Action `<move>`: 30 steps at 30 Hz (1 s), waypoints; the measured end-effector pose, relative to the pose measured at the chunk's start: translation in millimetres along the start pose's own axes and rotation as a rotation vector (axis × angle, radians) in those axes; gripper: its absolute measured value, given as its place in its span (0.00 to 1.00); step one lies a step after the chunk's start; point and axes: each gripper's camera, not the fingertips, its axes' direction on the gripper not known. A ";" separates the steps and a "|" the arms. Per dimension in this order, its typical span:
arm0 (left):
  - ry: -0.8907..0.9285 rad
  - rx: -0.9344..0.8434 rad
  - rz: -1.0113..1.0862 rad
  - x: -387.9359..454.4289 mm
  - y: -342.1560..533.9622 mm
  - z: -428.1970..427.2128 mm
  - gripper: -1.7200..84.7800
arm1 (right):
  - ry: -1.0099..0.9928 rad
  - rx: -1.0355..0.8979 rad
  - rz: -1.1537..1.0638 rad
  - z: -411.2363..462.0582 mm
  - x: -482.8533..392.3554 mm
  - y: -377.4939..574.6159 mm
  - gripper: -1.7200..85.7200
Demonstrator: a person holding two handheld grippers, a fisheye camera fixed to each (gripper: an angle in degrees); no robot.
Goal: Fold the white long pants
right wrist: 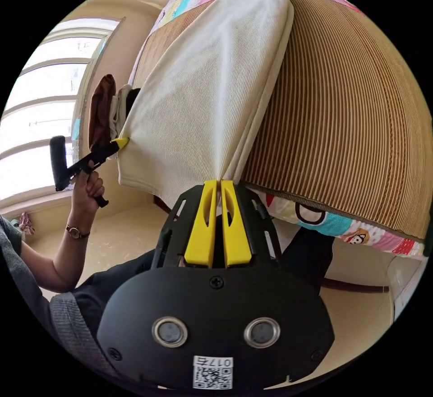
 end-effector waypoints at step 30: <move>0.284 -0.437 0.126 30.8 36.3 101.6 0.08 | -0.115 -0.332 -0.367 -3.7 60.6 -2.8 0.05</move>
